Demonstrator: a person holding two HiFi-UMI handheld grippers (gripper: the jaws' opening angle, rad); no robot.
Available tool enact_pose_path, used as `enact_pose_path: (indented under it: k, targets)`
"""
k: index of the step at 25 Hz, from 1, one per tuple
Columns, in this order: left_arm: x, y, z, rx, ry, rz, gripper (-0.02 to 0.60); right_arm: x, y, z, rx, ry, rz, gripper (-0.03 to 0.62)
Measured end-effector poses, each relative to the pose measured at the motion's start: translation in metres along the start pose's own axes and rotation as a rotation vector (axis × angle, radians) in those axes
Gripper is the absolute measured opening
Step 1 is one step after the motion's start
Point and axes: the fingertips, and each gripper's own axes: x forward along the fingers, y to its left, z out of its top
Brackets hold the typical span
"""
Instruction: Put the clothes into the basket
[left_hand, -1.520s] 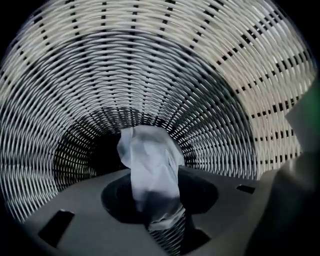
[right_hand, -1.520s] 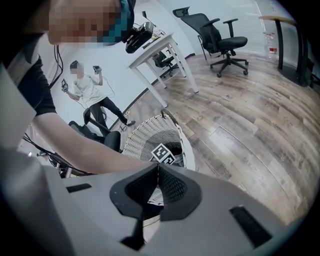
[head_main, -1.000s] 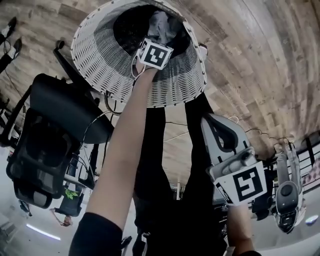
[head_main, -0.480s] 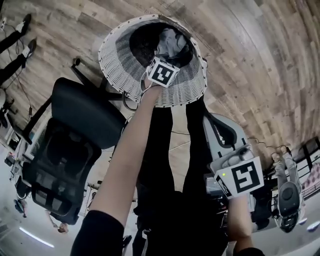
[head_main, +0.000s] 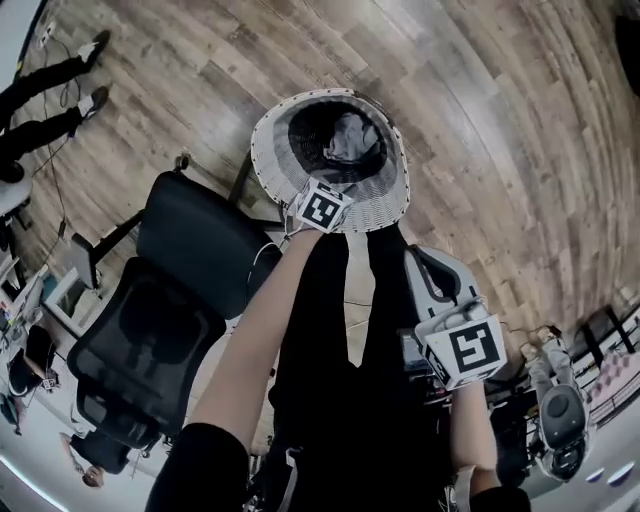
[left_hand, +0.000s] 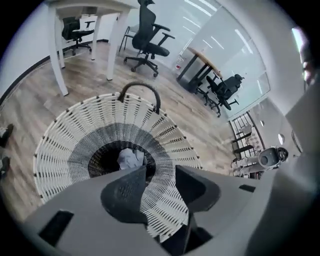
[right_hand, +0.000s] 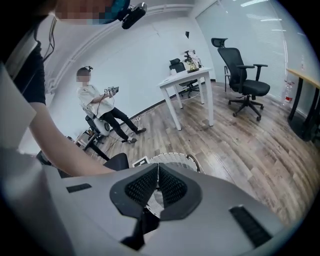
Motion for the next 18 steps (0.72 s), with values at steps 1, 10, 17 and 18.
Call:
enact_pose_path:
  k: [1, 10, 17, 18]
  targets:
    - [-0.014, -0.002, 0.000, -0.011, -0.010, -0.003, 0.195, -0.003, 0.006, 0.005, -0.015, 0.004, -0.006, 0.017]
    - [-0.156, -0.014, 0.002, -0.090, -0.173, -0.012, 0.135, -0.035, 0.058, 0.076, -0.128, -0.027, -0.041, 0.017]
    - [-0.262, -0.031, 0.016, -0.085, -0.366, -0.009, 0.063, -0.071, 0.078, 0.120, -0.229, -0.069, -0.080, 0.017]
    - [-0.275, -0.032, 0.020, -0.081, -0.397, -0.009, 0.054, -0.075, 0.079, 0.125, -0.235, -0.075, -0.086, 0.017]
